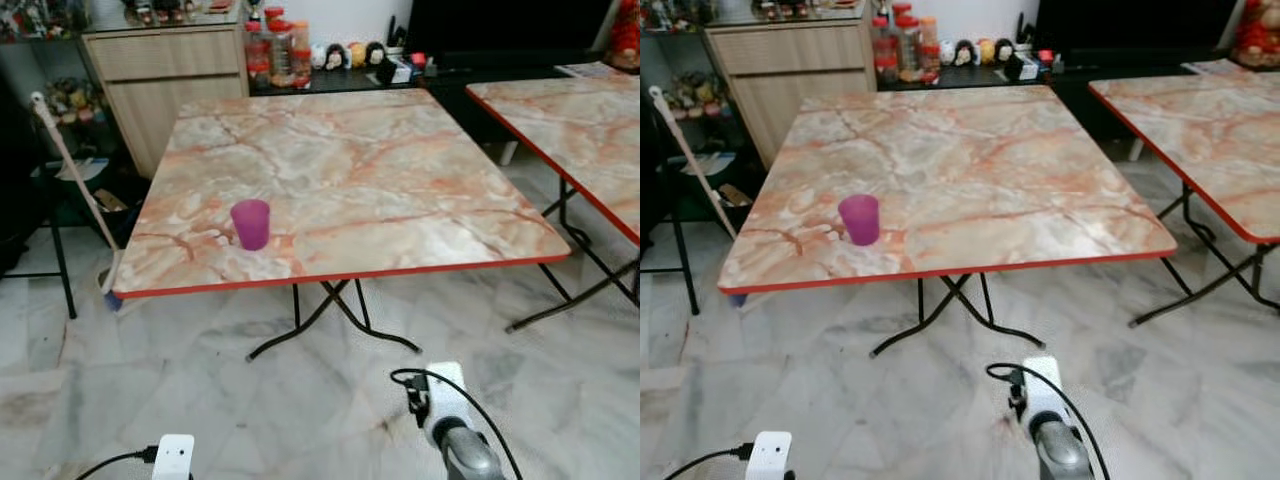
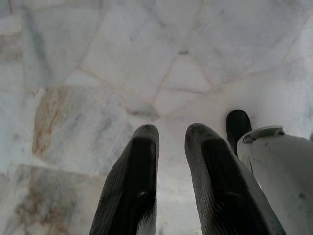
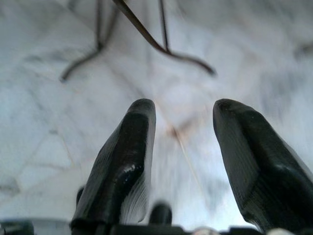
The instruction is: Setting the table
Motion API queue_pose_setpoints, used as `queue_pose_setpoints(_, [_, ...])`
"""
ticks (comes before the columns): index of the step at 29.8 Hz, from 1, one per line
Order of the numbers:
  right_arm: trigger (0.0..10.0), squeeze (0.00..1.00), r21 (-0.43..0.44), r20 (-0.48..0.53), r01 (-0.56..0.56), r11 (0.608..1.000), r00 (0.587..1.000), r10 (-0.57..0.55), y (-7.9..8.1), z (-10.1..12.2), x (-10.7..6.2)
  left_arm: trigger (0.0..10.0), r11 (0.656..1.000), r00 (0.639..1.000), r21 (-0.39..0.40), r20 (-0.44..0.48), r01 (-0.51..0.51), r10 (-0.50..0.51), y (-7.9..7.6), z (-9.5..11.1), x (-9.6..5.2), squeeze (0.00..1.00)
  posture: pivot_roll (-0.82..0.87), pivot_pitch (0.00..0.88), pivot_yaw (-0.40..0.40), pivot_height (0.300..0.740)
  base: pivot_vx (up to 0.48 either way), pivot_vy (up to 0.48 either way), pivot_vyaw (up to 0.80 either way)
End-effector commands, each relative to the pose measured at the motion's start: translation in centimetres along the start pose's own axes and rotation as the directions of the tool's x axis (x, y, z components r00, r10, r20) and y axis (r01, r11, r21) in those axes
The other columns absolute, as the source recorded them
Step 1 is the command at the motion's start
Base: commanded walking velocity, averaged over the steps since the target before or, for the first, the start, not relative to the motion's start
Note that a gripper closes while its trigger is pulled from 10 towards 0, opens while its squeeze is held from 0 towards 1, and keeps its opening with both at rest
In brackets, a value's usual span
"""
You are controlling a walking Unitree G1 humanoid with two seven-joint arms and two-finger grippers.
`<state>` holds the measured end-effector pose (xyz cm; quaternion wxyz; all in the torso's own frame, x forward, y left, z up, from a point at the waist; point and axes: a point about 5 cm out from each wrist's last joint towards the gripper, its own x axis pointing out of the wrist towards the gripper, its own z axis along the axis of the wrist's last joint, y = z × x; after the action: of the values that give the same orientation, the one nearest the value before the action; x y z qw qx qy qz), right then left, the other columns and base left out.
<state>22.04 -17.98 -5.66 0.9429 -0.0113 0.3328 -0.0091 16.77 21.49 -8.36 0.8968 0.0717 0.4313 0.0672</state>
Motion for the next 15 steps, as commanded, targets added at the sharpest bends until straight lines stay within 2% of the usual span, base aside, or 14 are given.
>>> queue_pose_setpoints(1, [10.0,0.0,0.042,-0.06,0.024,0.999,0.998,-0.021,-0.2,-1.1,-0.2,10.0,1.0,1.0,0.005,-0.01,0.0,0.0,0.0,-0.1,0.0,0.0,0.02,0.001,0.03,0.74,0.0,0.0,0.0])
queue_pose_setpoints(4, [10.0,0.0,0.014,-0.142,0.05,0.999,0.989,-0.048,-0.6,-2.8,-0.7,10.0,1.0,1.0,0.016,-0.018,0.005,-0.004,0.0,-0.2,0.0,0.0,0.02,0.0,0.03,0.74,0.0,0.0,0.0])
queue_pose_setpoints(9, [10.0,0.0,0.015,-0.179,0.036,0.999,0.983,-0.033,-0.4,-3.6,-1.0,10.0,1.0,1.0,0.018,-0.019,0.002,-0.002,0.0,-0.2,0.0,0.0,0.02,0.0,0.029,0.74,0.0,0.0,0.0])
queue_pose_setpoints(13, [10.0,0.0,0.011,-0.171,0.002,1.0,0.985,0.0,0.1,-3.7,-1.0,10.0,1.0,1.0,0.023,-0.023,-0.006,0.006,0.0,-0.2,0.0,0.0,0.02,0.0,0.026,0.74,0.253,0.0,0.7])
queue_pose_setpoints(15, [10.0,0.0,0.052,-0.173,0.012,0.999,0.985,-0.003,0.2,-3.8,-1.0,10.0,1.0,1.0,0.021,-0.025,-0.007,0.007,0.0,-0.2,0.0,0.0,0.02,0.001,0.028,0.74,0.262,0.0,0.44])
